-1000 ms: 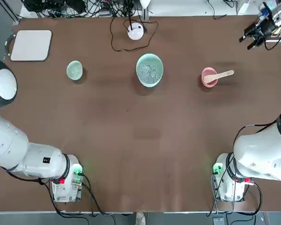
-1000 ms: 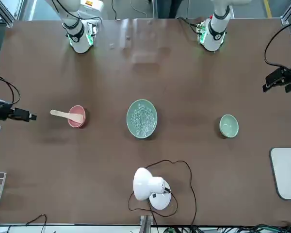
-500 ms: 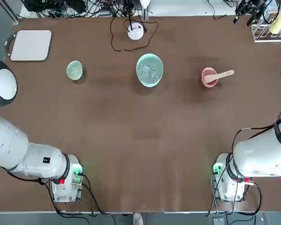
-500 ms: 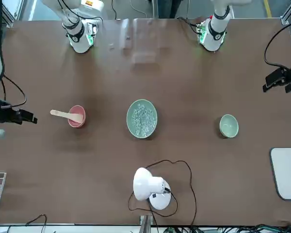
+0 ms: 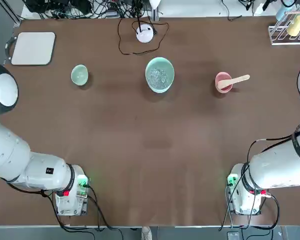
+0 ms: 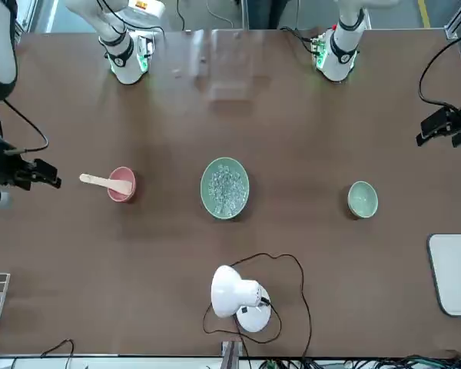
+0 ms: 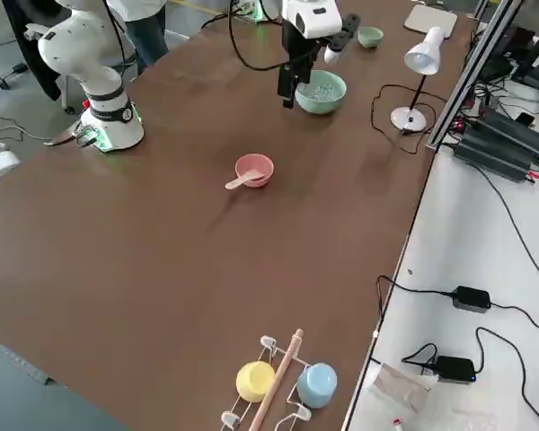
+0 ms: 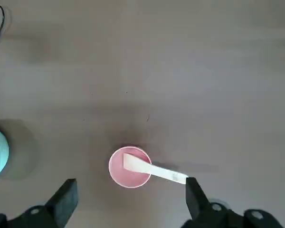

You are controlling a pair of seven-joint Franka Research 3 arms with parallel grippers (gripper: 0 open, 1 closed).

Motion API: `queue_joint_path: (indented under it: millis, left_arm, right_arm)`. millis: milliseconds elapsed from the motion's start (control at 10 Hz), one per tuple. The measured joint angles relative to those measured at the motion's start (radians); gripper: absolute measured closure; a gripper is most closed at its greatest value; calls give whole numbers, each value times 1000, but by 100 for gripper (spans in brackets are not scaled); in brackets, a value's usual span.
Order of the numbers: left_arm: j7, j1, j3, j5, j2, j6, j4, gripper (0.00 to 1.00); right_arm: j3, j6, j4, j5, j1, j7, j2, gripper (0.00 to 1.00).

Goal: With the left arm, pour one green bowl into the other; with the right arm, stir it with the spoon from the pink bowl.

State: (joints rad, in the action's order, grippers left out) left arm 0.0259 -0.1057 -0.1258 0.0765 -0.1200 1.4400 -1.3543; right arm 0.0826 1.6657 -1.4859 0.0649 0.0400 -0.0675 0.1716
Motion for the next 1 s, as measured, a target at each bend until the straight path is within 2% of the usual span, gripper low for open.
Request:
queue_joint_path:
  millis: [400, 600, 1000]
  left_arm:
    - [0, 4, -2, 0, 0, 0, 0, 0]
    - [0, 8, -7, 0, -1, 0, 0, 0]
    - [0, -3, 2, 0, -1, 3, 0, 0]
  right_arm:
    - [0, -113, 25, -37, 11, 14, -61, 0]
    - [0, -174, 63, -37, 11, 16, -65, 0]
    - [2, -252, 86, -39, 11, 20, -65, 0]
